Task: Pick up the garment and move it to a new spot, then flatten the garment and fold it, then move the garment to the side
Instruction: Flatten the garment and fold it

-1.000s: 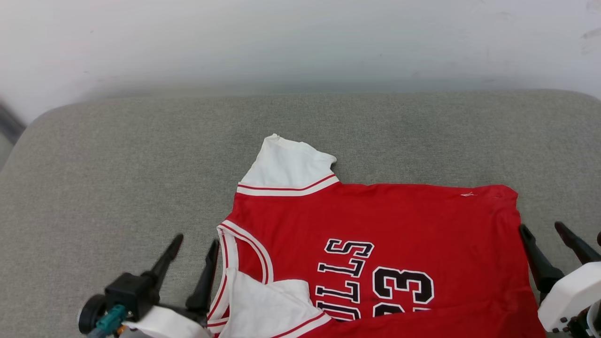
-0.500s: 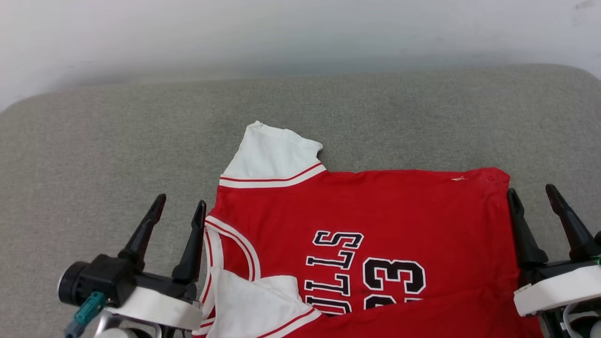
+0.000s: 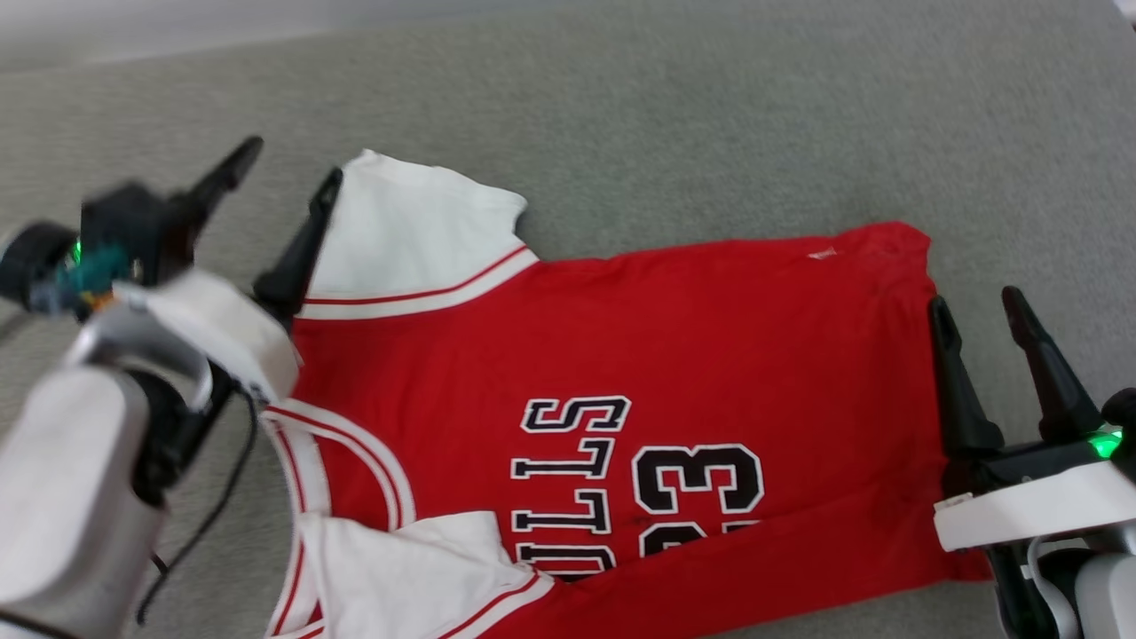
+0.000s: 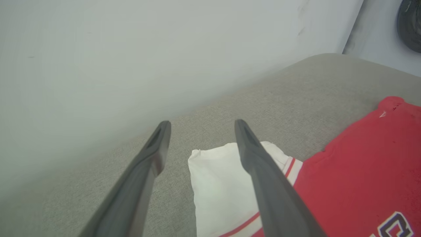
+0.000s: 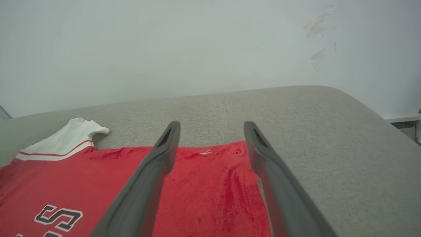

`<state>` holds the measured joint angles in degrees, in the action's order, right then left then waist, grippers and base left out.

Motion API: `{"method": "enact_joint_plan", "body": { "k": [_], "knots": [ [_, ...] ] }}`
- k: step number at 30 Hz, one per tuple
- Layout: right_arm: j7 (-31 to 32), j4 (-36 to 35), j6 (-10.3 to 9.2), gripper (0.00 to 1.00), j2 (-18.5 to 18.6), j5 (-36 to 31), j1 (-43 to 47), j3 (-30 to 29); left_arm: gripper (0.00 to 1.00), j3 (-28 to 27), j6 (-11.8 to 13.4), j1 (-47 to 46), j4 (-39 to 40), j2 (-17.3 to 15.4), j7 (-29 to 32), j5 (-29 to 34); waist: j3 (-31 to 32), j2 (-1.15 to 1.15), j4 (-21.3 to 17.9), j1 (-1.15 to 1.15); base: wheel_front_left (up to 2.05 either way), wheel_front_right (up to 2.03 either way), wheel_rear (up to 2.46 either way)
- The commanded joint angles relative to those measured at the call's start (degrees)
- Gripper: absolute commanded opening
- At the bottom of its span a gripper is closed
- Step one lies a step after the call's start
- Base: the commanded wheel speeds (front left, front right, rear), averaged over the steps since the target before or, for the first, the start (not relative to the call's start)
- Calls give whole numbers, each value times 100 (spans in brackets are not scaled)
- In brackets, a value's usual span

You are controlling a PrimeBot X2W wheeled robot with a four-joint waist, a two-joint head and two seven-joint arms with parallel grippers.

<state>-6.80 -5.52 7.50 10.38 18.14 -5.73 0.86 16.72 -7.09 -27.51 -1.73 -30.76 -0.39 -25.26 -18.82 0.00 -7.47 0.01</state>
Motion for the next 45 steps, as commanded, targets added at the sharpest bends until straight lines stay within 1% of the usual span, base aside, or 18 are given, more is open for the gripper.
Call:
{"method": "enact_joint_plan", "body": {
  "k": [1,4,6,8,10,13,17,21,25,26,27,28,30,33,38,41,45],
  "knots": [
    [-89,94,-2,100,-64,12,-120,59,100,213,-30,-485,-116,-257,525,-257,-390,0,-346,-1,0,0,0],
    [-187,243,-2,100,-95,-33,-262,172,100,616,-36,-1184,-270,-664,1541,-858,-588,0,-522,-1,0,0,0],
    [-248,326,-2,100,-137,-35,-346,246,100,759,-29,-1597,-514,-903,2401,-1360,-712,0,-635,-1,0,0,0],
    [-304,410,-2,100,-169,-17,-424,320,100,713,-16,-1978,-777,-1014,3287,-1811,-819,0,-756,-1,0,0,0],
    [-349,480,-2,100,-235,54,-496,372,100,683,11,-2319,-932,-1081,3985,-2114,-933,0,-872,-1,0,0,0],
    [-410,598,-2,100,-239,57,-540,423,100,745,112,-2635,-1062,-1235,4706,-2234,-1091,0,-1005,-1,0,0,0],
    [-500,734,-2,100,-289,40,-612,473,100,826,161,-2893,-1198,-1369,5230,-2256,-1262,0,-1140,-1,0,0,0],
    [-573,851,-2,100,-329,58,-659,507,100,894,248,-2949,-1322,-1459,5418,-2161,-1385,0,-1233,-1,0,0,0],
    [-606,908,-2,100,-350,50,-694,539,100,968,280,-2923,-1437,-1511,5526,-2098,-1456,0,-1261,-1,0,0,0],
    [-621,922,-2,100,-353,47,-702,541,83,1006,299,-2877,-1485,-1507,5599,-2110,-1473,0,-1263,-1,0,0,0],
    [-634,936,-2,100,-354,42,-705,544,33,1032,302,-2827,-1519,-1510,5656,-2142,-1485,0,-1262,-1,0,0,0],
    [-636,946,-2,100,-356,35,-710,544,0,1036,309,-2782,-1557,-1490,5688,-2186,-1495,0,-1258,-1,0,0,0],
    [-644,973,-2,100,-345,10,-719,522,0,1031,294,-2707,-1574,-1417,5634,-2249,-1490,0,-1229,-1,0,0,0],
    [-603,992,-2,100,-275,-22,-722,477,0,990,261,-2658,-1549,-1341,5362,-2238,-1423,0,-1143,-1,0,0,0],
    [-410,899,-2,100,-102,-81,-732,422,0,896,152,-2667,-1378,-1150,4556,-2176,-1177,0,-925,-1,0,0,0],
    [-128,793,-2,100,97,-111,-715,422,0,919,77,-2565,-1232,-1036,4117,-2162,-981,0,-755,-1,0,0,0],
    [567,606,-2,100,496,-36,-723,462,0,958,1,-2375,-909,-909,3656,-2302,-726,0,-506,-1,0,0,0]
  ]
}}
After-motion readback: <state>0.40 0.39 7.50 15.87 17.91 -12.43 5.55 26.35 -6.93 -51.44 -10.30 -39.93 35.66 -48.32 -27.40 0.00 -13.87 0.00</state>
